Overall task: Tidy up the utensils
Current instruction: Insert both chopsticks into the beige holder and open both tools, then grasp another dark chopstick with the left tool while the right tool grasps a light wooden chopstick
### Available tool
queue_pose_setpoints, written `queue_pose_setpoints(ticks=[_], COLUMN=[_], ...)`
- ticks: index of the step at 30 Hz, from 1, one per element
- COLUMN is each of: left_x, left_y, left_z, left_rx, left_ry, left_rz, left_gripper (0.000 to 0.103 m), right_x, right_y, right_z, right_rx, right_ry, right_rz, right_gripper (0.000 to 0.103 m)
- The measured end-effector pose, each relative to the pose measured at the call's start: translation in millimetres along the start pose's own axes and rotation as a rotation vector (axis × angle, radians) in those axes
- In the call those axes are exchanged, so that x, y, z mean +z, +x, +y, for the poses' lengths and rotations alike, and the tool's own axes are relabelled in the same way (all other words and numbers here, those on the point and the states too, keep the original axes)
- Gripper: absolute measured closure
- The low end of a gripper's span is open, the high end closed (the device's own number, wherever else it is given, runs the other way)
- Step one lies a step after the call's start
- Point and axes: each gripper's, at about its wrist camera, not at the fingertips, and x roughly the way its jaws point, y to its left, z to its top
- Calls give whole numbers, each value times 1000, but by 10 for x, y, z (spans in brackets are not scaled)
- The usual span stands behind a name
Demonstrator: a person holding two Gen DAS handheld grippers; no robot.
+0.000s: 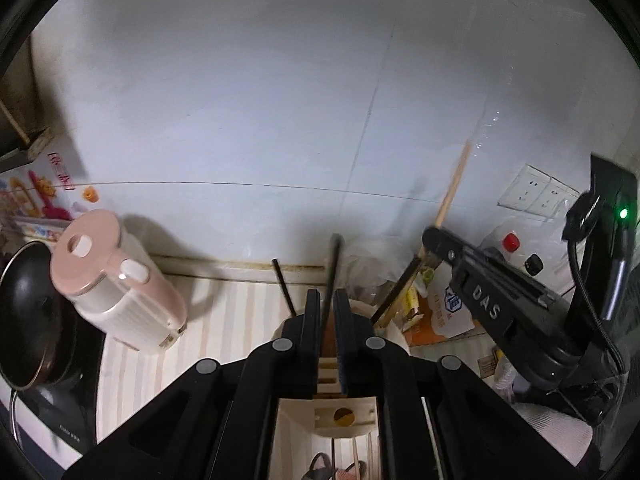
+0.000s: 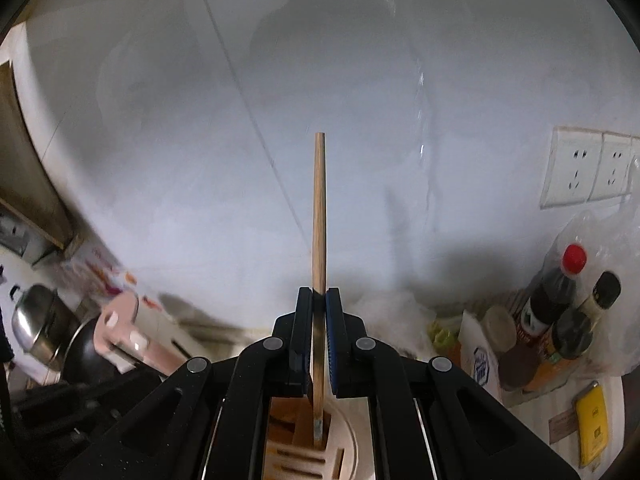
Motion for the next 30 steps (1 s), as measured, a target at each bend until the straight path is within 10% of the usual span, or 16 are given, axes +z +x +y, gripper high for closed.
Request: queue_pose_setpoints(ticks=[3,5,11,19,25,30], left_x=[-31,-60,-349,-936,-1534,-2071], left_y=[-132,-209,-377,-121,282,768], left_z=[56,94,255,321,165,-48], left_rx=[53,74,186,216,257,207], left_ry=[-22,-48,-79,-59,1,47], left_rz=[-24,-40,-56,41,160,296], left_gripper=[75,23,0,0,0,3], right_x=[-63,-100,-248,-836,-1475,-2062], right_y=[0,-81,-465,-837,-750,-515], right_z=[-24,-53,-227,-652,-1000,-1379], right_rx=[25,28,-18,-106,-192,-215], right_ry=[3,12,64,149,184,259], right_rz=[62,67,84,133,246,413], right_gripper=[90,65,43,19,22,84])
